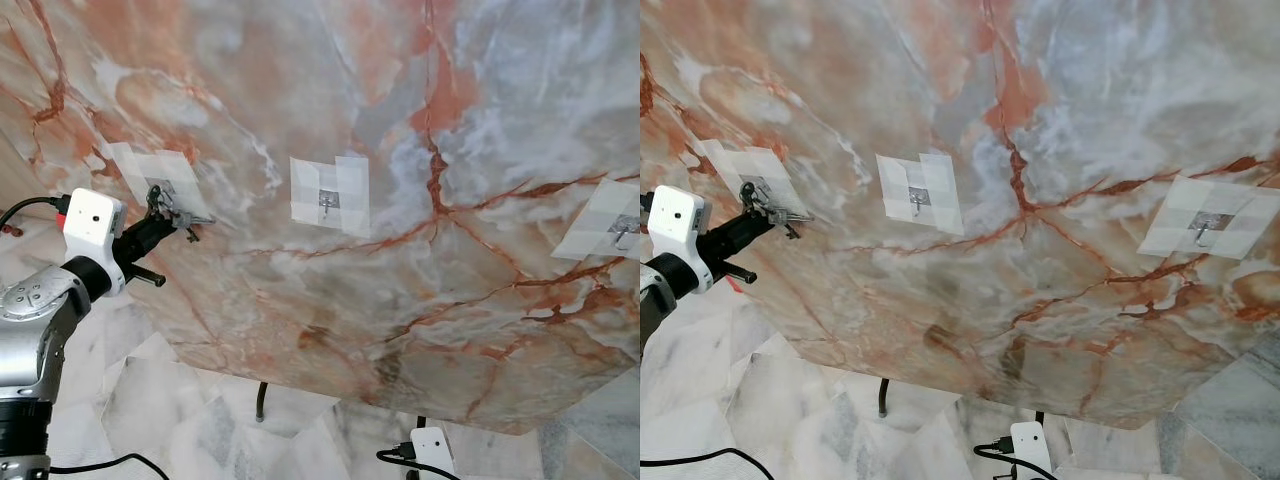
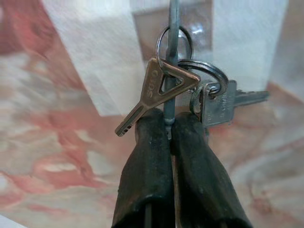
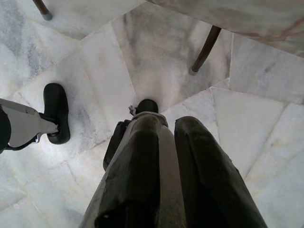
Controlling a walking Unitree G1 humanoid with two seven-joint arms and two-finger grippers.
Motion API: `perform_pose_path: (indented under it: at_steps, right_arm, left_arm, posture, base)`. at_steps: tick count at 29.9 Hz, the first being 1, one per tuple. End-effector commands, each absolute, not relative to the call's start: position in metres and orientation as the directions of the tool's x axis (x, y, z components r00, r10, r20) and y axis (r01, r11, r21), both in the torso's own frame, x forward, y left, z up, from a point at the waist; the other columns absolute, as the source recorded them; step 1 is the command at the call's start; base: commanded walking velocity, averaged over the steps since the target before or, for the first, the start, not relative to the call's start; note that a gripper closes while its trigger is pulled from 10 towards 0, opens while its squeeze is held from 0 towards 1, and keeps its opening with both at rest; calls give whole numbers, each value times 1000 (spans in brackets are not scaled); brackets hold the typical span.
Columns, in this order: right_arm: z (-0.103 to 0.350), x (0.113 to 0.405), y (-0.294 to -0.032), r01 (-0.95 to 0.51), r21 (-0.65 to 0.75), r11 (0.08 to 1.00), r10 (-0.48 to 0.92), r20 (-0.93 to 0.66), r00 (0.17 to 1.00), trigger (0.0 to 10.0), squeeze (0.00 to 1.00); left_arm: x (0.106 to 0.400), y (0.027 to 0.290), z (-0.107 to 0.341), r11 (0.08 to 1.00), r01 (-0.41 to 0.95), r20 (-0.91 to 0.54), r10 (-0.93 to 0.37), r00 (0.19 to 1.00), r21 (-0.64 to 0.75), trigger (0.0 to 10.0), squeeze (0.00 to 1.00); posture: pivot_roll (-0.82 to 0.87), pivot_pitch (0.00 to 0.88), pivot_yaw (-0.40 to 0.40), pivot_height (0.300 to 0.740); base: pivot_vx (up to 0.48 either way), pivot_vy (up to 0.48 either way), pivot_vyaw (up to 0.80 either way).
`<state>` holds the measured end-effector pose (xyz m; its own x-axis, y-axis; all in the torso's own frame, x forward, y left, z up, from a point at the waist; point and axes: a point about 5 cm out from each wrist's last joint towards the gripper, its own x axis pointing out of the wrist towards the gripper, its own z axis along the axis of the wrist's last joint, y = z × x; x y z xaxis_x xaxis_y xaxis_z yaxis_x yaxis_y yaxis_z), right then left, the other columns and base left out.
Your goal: Hang keys on a hook
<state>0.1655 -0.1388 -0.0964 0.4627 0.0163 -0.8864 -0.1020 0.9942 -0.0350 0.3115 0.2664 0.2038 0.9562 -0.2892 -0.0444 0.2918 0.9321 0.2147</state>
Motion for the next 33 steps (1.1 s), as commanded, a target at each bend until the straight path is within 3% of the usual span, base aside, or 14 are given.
perform_pose_path:
  at_steps: [1, 17, 33]
  right_arm:
    - [-98, 162, -137, -94, -25, 995, 20, -890, 455, 10000, 0]
    - [-98, 162, -136, -92, -21, 996, 23, -890, 455, 10000, 0]
    - [-98, 162, -136, -91, -20, 996, 24, -891, 454, 10000, 0]
  left_arm:
    - [313, 274, 211, 946, 240, -9, -244, 970, 220, 10000, 0]
    - [315, 270, 199, 940, 269, -73, -259, 963, 211, 10000, 0]
    - [324, 262, 207, 952, 236, -25, -235, 972, 195, 10000, 0]
  posture:
    - [-88, 126, 36, 740]
    - [-87, 130, 39, 740]
    - [-89, 130, 41, 740]
  base:
    - [0, 0, 0]
    - [0, 0, 0]
    - [0, 0, 0]
